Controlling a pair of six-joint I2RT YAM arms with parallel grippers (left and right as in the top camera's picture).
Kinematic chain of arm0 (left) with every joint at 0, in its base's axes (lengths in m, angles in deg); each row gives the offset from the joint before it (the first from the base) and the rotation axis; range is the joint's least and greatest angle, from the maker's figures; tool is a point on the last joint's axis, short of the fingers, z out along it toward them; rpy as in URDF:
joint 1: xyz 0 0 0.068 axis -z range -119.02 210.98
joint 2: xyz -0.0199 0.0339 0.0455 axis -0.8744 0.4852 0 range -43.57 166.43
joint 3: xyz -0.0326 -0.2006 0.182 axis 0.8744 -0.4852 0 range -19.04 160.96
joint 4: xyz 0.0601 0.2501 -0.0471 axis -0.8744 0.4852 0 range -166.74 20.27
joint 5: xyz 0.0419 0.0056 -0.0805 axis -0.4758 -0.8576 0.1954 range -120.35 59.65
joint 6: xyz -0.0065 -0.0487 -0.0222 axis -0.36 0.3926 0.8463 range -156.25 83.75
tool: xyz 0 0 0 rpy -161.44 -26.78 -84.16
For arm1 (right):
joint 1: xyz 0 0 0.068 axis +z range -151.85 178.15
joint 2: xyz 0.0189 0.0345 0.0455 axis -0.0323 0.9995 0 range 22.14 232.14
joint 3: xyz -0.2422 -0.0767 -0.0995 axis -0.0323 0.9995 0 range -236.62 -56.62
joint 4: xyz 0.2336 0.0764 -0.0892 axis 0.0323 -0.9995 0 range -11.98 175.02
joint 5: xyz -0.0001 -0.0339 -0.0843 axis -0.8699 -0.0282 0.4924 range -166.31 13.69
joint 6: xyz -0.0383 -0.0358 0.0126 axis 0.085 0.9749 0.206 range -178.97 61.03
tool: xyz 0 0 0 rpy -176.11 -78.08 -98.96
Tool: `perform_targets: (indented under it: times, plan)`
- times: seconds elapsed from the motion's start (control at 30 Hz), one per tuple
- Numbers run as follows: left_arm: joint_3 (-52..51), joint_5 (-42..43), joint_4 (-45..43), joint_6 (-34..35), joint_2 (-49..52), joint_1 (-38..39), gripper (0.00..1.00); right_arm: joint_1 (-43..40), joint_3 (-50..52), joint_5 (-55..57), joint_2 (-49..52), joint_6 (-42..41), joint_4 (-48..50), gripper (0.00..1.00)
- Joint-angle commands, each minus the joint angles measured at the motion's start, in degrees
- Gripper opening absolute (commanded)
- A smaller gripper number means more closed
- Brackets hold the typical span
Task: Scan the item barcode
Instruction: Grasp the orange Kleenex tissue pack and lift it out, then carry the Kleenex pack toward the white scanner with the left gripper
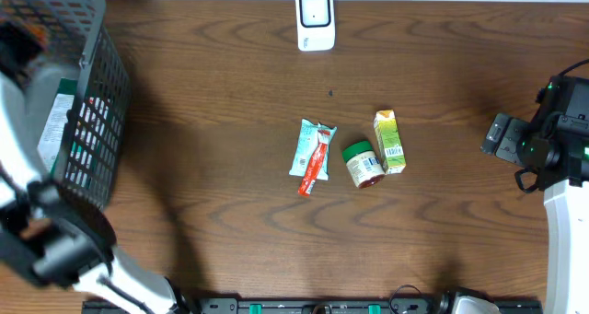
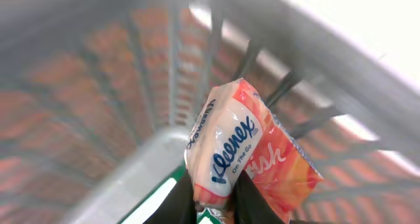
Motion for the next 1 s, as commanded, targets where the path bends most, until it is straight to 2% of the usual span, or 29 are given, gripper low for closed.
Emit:
perform_targets:
  times: [0.0,0.17,0.27,0.47,0.53,0.63,0.73,0.87,0.97]
  plan:
    - [0.3,-5.2,2.6,0.9,-9.0,0.1,0.1,-0.2,-0.4,0.4,-0.3,0.4,-0.1,0.99]
    - [0.3,-6.0,10.4,3.2,-20.8,1.9,0.1,-0.2,-0.4,0.4,-0.3,0.4,-0.1,0.99]
    - [0.3,-6.0,17.7,5.5,-27.8,6.3,0.09,-0.2,-0.4,0.4,-0.3,0.4,-0.1,0.99]
    - [0.3,-6.1,32.7,7.0,-32.5,23.8,0.09,-0.2,-0.4,0.4,-0.3,0.4,-0.1,0.99]
    - [0.2,-8.6,37.6,7.5,-31.3,30.9,0.09,-0.2,-0.4,0.4,-0.3,0.4,-0.1,0.99]
    - [-0.5,-18.1,43.8,10.1,-27.2,41.4,0.09,-0.2,-0.4,0.4,-0.3,0.4,-0.1,0.99]
    - [-0.7,-24.0,47.6,11.0,-19.3,50.2,0.1,-0.2,-0.4,0.4,-0.3,0.4,-0.1,0.99]
    - [-0.7,-24.7,47.8,10.3,-9.0,55.6,0.1,-0.2,-0.4,0.4,-0.3,0.4,-0.1,0.99]
    - [-0.7,-29.6,47.8,9.0,-1.4,57.6,0.1,-0.2,-0.4,0.4,-0.3,0.4,-0.1,0.99]
